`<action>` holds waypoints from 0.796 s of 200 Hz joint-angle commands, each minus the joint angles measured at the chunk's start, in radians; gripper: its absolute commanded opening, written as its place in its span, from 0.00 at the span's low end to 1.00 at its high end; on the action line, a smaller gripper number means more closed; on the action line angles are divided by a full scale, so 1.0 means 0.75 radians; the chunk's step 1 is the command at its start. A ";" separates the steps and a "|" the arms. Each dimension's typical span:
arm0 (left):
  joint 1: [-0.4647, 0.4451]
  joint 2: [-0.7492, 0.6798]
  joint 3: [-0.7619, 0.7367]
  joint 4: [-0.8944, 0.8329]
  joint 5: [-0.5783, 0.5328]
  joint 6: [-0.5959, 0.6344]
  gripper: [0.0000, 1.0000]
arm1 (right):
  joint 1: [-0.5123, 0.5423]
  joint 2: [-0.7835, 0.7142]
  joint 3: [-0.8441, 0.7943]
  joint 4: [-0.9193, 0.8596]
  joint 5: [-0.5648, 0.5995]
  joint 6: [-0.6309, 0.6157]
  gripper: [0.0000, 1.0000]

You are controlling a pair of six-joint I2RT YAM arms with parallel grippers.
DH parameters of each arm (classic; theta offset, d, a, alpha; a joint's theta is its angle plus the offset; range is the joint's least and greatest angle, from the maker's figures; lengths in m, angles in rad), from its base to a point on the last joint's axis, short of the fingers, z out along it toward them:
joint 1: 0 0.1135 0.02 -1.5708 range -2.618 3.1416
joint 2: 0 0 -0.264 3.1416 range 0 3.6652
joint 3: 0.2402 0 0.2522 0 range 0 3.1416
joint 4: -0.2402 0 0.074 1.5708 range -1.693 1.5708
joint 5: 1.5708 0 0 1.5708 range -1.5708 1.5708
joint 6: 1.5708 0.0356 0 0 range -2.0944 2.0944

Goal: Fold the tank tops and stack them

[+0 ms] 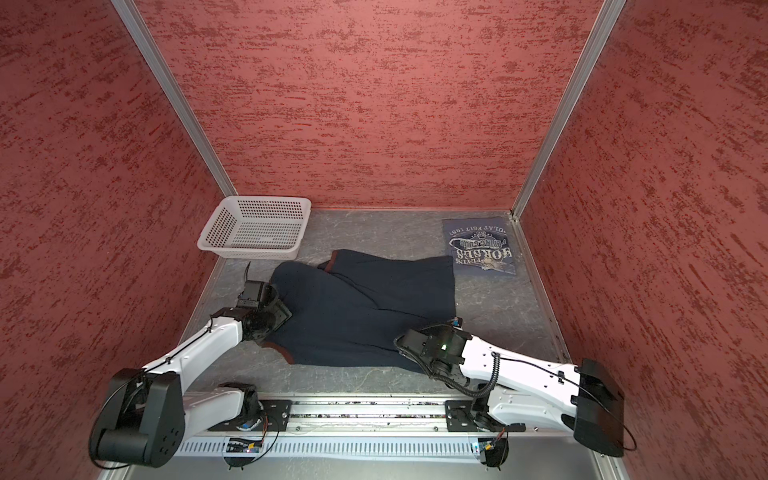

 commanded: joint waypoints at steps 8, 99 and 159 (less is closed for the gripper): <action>0.052 -0.014 0.078 -0.024 0.000 0.072 0.84 | 0.005 -0.017 -0.028 0.016 0.016 0.062 0.26; -0.412 -0.060 0.328 -0.161 -0.088 0.157 0.88 | -0.254 -0.114 0.221 0.133 0.178 -0.335 0.77; -0.544 0.202 0.297 -0.039 0.012 0.078 0.88 | -0.772 0.142 0.194 0.794 -0.234 -0.858 0.75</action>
